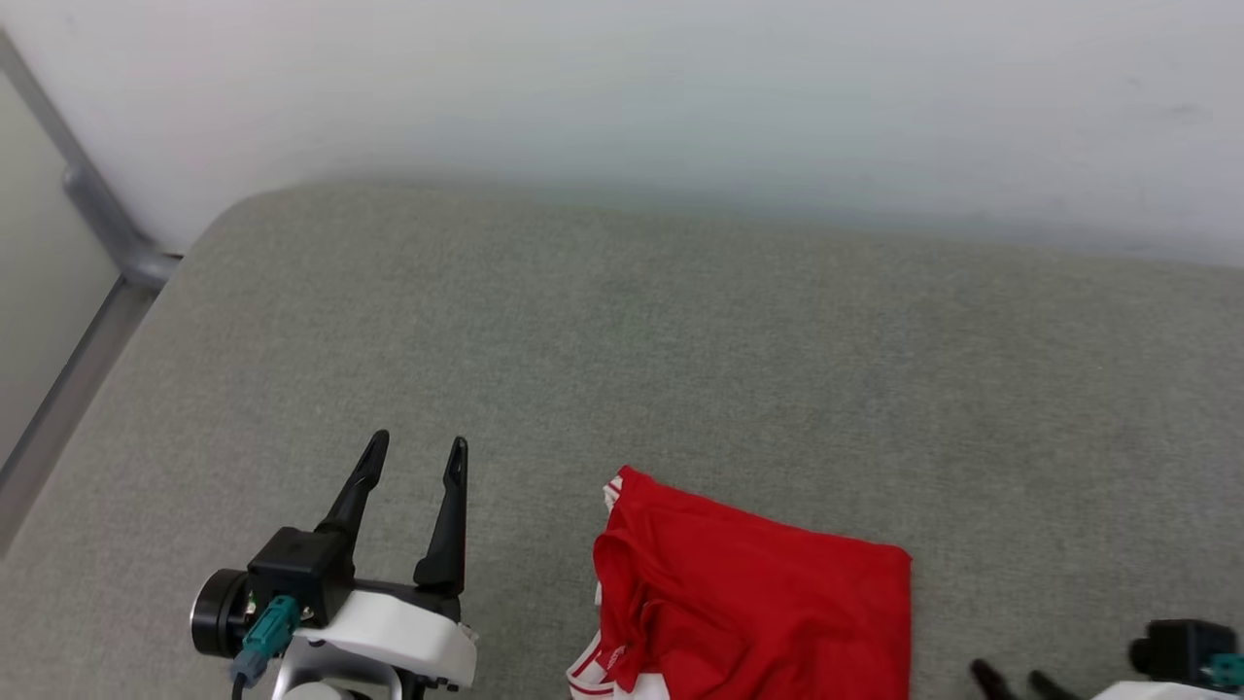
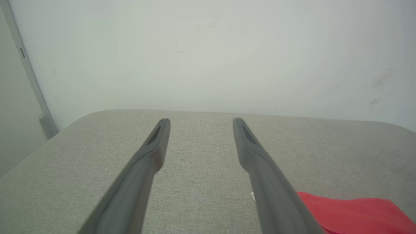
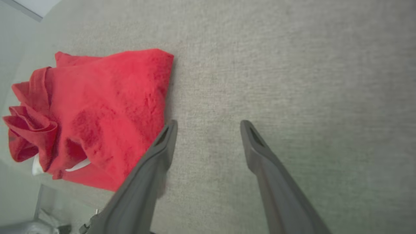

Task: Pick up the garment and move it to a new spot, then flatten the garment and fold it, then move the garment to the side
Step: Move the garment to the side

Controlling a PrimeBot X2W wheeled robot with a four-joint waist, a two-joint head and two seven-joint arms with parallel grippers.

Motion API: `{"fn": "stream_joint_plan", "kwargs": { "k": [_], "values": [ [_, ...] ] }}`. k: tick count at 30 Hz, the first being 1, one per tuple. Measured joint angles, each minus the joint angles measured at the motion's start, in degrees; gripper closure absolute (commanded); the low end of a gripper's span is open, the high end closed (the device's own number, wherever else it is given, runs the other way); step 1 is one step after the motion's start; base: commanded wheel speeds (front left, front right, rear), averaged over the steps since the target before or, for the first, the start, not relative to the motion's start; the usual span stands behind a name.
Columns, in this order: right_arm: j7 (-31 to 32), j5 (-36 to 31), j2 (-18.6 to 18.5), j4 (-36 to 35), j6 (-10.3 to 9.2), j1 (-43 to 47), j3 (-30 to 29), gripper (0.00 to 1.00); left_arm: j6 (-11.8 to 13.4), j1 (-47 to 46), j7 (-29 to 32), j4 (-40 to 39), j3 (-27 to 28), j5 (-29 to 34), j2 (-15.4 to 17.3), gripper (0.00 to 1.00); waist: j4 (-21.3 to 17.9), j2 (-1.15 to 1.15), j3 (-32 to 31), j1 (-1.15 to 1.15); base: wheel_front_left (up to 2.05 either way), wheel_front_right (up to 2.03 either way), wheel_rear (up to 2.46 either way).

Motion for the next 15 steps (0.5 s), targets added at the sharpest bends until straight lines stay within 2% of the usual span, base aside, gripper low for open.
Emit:
{"fn": "stream_joint_plan", "kwargs": {
  "k": [4,10,15],
  "values": [
    [4.2,4.3,-0.1,2.1,0.00,-1.8,4.1,0.00,-1.0,-0.6,-0.1,-0.2,0.9,0.5,-1.0,0.00,1.6,0.00,2.1,0.00,0.00,0.00,0.00],
    [6.2,9.4,-0.7,5.9,0.03,-5.8,8.5,0.00,-2.9,-1.8,-0.1,0.3,1.9,1.7,-2.5,0.00,3.5,0.00,5.3,0.00,0.00,0.00,0.00],
    [7.5,10.8,-1.1,9.5,0.05,-8.7,10.8,0.00,-4.0,-2.5,-0.1,0.9,2.8,2.7,-3.5,0.00,4.6,0.00,7.2,0.00,0.00,0.00,0.00]
  ]
}}
